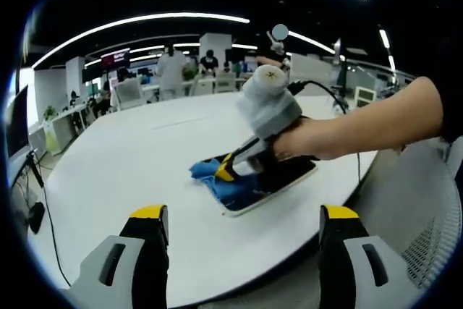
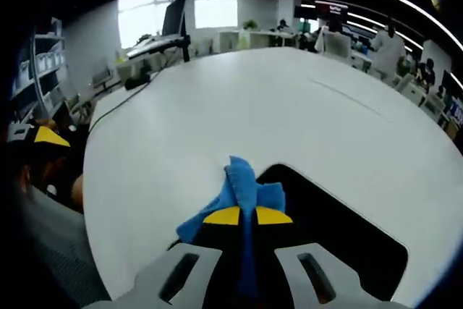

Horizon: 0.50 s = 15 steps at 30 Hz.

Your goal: Wipe the mirror surface with the cleaning cloth until all visible marks leave the cleaned area.

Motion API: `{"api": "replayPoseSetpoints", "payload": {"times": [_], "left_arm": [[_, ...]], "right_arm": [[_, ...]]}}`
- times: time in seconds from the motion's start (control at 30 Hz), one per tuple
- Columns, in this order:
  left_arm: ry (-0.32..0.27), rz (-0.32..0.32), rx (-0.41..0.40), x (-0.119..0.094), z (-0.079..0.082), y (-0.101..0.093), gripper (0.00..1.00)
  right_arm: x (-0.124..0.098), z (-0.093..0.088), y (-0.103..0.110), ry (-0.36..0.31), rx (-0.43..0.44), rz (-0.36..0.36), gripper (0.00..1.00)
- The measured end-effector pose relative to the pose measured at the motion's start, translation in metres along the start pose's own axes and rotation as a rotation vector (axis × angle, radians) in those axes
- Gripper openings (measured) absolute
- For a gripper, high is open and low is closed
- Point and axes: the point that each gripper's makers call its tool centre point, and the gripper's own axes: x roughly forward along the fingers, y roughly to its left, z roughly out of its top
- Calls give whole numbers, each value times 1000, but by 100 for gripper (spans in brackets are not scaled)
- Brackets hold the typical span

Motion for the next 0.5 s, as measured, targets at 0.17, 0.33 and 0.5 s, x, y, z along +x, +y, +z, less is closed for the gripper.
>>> {"api": "replayPoseSetpoints", "payload": {"times": [0.17,0.33,0.5], "left_arm": [[-2,3,2,0,0,0,85],[-1,-5,4,0,1,-1,85],[-8,3,5,-1,2,0,86]], "right_arm": [[8,5,-9,9,-12,-8,0],[14,11,-17,17,-3,-29,0],[21,16,-25,37,-27,-36,0]]}}
